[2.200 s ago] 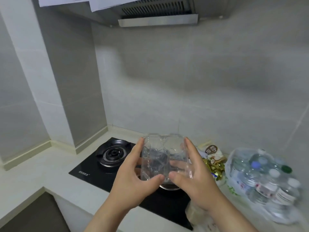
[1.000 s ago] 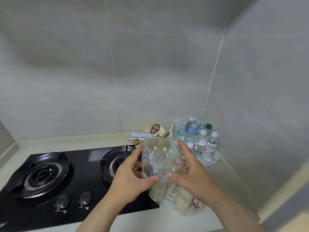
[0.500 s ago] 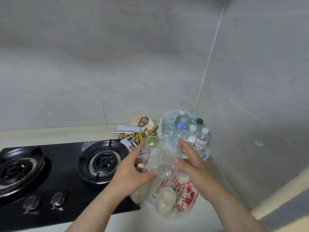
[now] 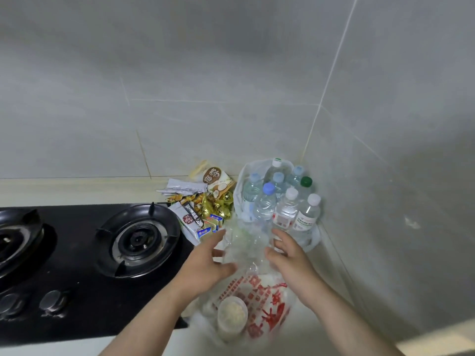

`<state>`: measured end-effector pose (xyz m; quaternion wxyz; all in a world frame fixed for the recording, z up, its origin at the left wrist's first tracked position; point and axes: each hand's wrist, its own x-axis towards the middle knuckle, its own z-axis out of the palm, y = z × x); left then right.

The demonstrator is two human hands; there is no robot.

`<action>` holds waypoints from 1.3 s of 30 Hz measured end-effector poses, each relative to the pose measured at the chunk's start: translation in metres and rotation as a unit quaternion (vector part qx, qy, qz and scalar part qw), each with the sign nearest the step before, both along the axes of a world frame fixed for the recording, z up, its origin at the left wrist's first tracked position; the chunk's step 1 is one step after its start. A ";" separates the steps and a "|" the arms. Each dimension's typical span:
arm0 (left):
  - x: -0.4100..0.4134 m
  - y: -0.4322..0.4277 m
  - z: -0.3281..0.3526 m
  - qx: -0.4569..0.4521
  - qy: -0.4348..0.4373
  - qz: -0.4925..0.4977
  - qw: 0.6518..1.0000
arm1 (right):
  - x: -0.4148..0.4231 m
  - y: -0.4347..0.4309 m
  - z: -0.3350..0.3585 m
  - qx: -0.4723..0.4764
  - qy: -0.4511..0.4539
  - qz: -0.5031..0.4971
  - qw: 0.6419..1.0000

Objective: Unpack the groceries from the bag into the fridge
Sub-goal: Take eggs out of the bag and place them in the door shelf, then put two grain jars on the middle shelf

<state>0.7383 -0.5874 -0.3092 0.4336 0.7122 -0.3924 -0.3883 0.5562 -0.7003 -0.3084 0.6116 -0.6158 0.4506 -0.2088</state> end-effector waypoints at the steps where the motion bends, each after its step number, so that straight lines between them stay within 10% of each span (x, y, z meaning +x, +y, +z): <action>1: -0.002 -0.005 -0.007 0.017 -0.006 -0.006 1.000 | -0.001 -0.004 -0.007 0.000 0.011 0.005 1.000; 39: -0.014 -0.053 -0.053 0.192 -0.096 -0.045 0.976 | -0.003 -0.034 -0.094 -0.057 0.199 0.101 0.973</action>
